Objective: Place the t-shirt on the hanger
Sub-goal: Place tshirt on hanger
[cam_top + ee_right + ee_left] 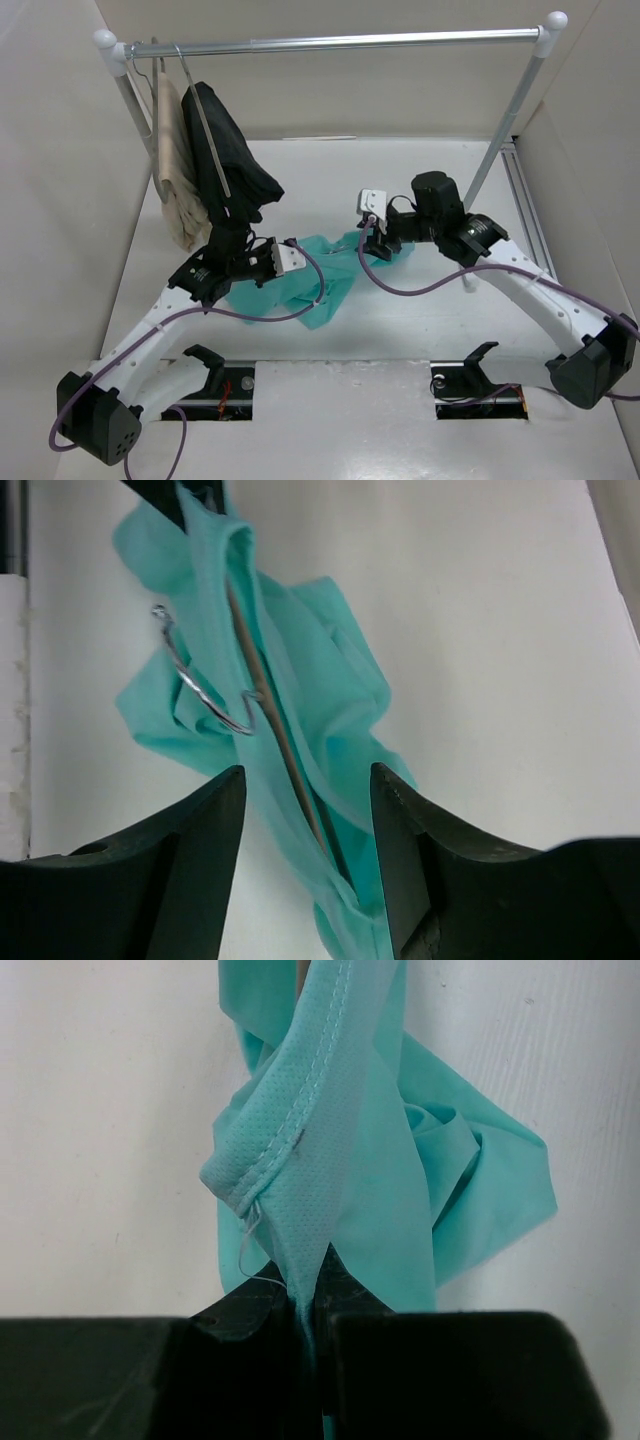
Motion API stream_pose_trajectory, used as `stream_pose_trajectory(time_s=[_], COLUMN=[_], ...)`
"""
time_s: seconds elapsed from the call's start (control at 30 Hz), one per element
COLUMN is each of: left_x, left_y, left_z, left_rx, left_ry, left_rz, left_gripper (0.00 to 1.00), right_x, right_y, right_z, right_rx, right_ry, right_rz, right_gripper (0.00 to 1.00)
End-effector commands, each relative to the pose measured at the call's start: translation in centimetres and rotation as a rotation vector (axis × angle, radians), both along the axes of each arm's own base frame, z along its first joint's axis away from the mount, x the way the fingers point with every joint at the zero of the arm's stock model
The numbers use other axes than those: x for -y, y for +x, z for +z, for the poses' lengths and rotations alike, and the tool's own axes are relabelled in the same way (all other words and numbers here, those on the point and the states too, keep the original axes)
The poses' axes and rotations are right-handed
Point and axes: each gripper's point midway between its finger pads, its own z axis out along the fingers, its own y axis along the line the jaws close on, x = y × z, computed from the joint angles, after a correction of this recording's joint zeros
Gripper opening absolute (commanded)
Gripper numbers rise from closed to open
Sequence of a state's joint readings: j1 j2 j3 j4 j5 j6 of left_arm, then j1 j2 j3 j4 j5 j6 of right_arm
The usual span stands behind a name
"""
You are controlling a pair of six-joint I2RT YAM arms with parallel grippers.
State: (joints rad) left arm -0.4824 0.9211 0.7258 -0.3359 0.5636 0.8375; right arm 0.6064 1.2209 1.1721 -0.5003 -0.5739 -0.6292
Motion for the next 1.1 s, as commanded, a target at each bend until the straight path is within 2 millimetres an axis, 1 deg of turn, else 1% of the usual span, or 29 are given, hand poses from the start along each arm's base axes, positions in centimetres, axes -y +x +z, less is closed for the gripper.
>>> stream_pose_trajectory(time_s=[0.0, 0.03, 0.07, 0.13, 0.17, 0.2, 0.23, 0.27, 0.3, 0.33, 0.4, 0.43, 0.47, 0.5, 0.53, 0.57, 0.6, 0.63, 0.73, 0.77, 0.8, 0.83, 0.9, 0.93, 0.97, 1.0, 1.07], left_x=[0.9, 0.9, 1.2, 1.3, 1.4, 1.3, 1.2, 1.1, 0.9, 0.8, 0.7, 0.7, 0.7, 0.6, 0.7, 0.8, 0.9, 0.9, 0.6, 0.6, 0.4, 0.4, 0.4, 0.4, 0.4, 0.6, 0.8], left_y=[0.5, 0.2, -0.2, -0.8, -1.2, -1.2, -1.6, -1.7, -1.6, -1.6, -1.4, -1.4, -1.4, -1.6, -1.4, -1.4, -1.3, -1.1, -0.7, -0.7, -0.6, -0.6, -0.4, -0.4, -0.4, -0.4, -0.4], left_z=[2.0, 2.2, 2.3, 2.1, 2.3, 1.9, 1.7, 2.1, 1.6, 1.9, 1.9, 1.9, 1.9, 1.4, 1.7, 1.9, 2.0, 1.7, 1.0, 1.0, 0.3, 0.1, -0.3, -0.3, -0.3, 0.0, 0.2], left_rx=[0.064, 0.063, 0.055, 0.057, 0.06, 0.08, 0.088, 0.114, 0.108, 0.121, 0.132, 0.132, 0.132, 0.111, 0.11, 0.103, 0.093, 0.077, 0.058, 0.058, 0.044, 0.036, 0.029, 0.029, 0.029, 0.035, 0.034], left_ry=[-0.063, -0.069, -0.084, -0.086, -0.093, -0.074, -0.07, -0.071, -0.059, -0.059, -0.05, -0.05, -0.05, -0.052, -0.066, -0.078, -0.093, -0.086, -0.067, -0.067, -0.051, -0.047, -0.037, -0.037, -0.037, -0.048, -0.06], left_rz=[-0.021, -0.029, -0.052, -0.082, -0.103, -0.122, -0.139, -0.147, -0.136, -0.129, -0.127, -0.127, -0.127, -0.118, -0.109, -0.098, -0.086, -0.074, -0.045, -0.045, -0.034, -0.034, -0.026, -0.026, -0.026, -0.035, -0.038], left_gripper=[0.0, 0.0, 0.0, 0.0, 0.0, 0.0, 0.0, 0.0, 0.0, 0.0, 0.0, 0.0, 0.0, 0.0, 0.0, 0.0, 0.0, 0.0, 0.0, 0.0, 0.0, 0.0, 0.0, 0.0, 0.0, 0.0, 0.0], right_x=[-2.5, -2.5, -2.4, -2.5, -2.5, -2.4, -2.4, -2.5, -2.5, -2.6, -2.6, -2.4, -2.7, -2.9, -3.1, -3.7, -3.9, -4.1, -3.7, -3.4, -3.2, -2.8, -2.4, -2.5, -2.5, -2.4, -2.5], right_y=[-1.7, -1.7, -1.0, -0.5, 0.0, 0.7, 1.3, 1.8, 2.2, 2.6, 2.7, 3.3, 2.9, 2.8, 2.6, 1.7, 1.1, 0.5, -1.6, -1.9, -2.3, -2.9, -3.3, -3.9, -4.3, -4.0, -4.8], right_z=[1.1, 0.9, 1.0, 1.1, 1.0, 1.3, 0.8, 0.5, 0.3, 0.1, -1.2, -1.1, -2.0, -3.1, -3.1, -4.2, -4.9, -5.2, -5.0, -4.8, -4.6, -4.2, -4.1, -4.2, -5.0, -5.3, -6.4], right_rx=[0.04, 0.034, 0.055, 0.064, 0.062, 0.081, 0.074, 0.065, 0.074, 0.07, 0.039, 0.058, 0.031, 0.022, 0.029, 0.008, 0.001, -0.002, -0.021, -0.014, -0.021, -0.015, -0.019, -0.027, -0.049, -0.044, -0.074], right_ry=[0.101, 0.105, 0.098, 0.109, 0.109, 0.111, 0.103, 0.099, 0.102, 0.102, 0.098, 0.096, 0.085, 0.064, 0.061, 0.038, 0.029, 0.026, 0.052, 0.057, 0.067, 0.079, 0.088, 0.09, 0.079, 0.074, 0.057], right_rz=[0.169, 0.166, 0.137, 0.112, 0.092, 0.054, 0.033, 0.014, -0.01, -0.021, -0.04, -0.067, -0.06, -0.055, -0.042, -0.007, 0.018, 0.042, 0.072, 0.072, 0.065, 0.057, 0.042, 0.05, 0.046, 0.032, 0.026], right_gripper=[0.58, 0.58, 0.58, 0.58, 0.56, 0.54, 0.53, 0.51, 0.48, 0.48, 0.48, 0.48, 0.48, 0.49, 0.49, 0.51, 0.51, 0.53, 0.55, 0.56, 0.56, 0.56, 0.56, 0.56, 0.56, 0.56, 0.56])
